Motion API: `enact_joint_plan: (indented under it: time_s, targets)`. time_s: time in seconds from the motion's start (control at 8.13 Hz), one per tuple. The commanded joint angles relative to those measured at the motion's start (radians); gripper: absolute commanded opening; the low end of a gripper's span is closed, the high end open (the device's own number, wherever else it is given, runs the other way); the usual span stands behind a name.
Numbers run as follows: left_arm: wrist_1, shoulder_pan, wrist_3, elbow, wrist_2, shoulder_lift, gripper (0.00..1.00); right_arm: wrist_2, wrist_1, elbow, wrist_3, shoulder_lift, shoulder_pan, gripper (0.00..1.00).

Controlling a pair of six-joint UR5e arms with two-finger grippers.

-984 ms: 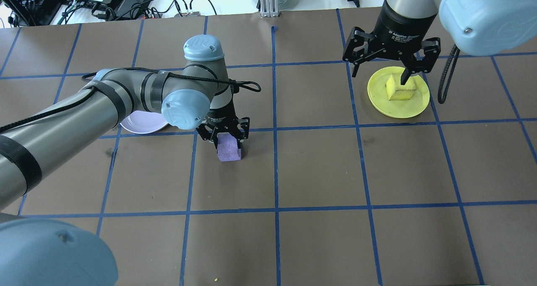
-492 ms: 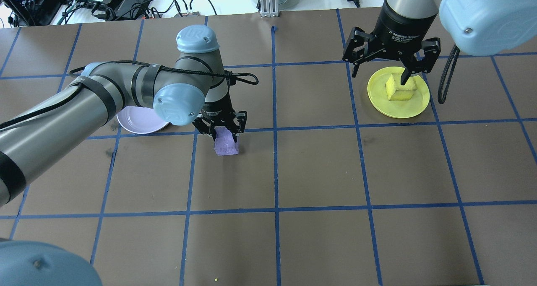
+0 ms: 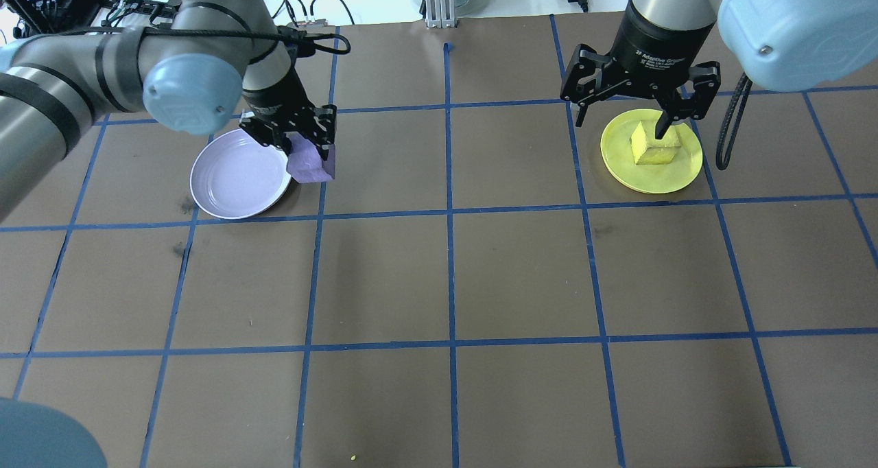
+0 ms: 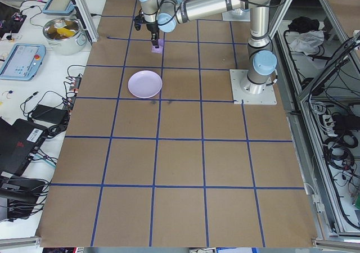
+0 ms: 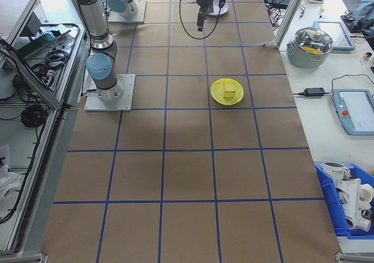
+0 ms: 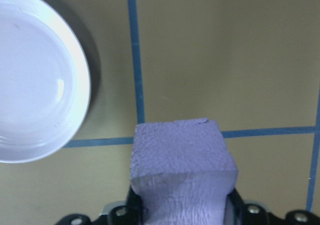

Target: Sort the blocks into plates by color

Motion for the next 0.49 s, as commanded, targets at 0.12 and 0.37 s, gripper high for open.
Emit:
enact_joint_plan:
  time_s: [0.12, 0.37]
  targets:
    - [0.020, 0.171, 0.272, 0.079, 0.003, -0.050, 0.00, 0.000, 0.001, 0.000, 0.000, 0.000, 0.001, 1.00]
    - [0.043, 0.232, 0.384, 0.079, 0.005, -0.088, 0.00, 0.000, 0.001, 0.000, 0.000, 0.000, -0.001, 1.00]
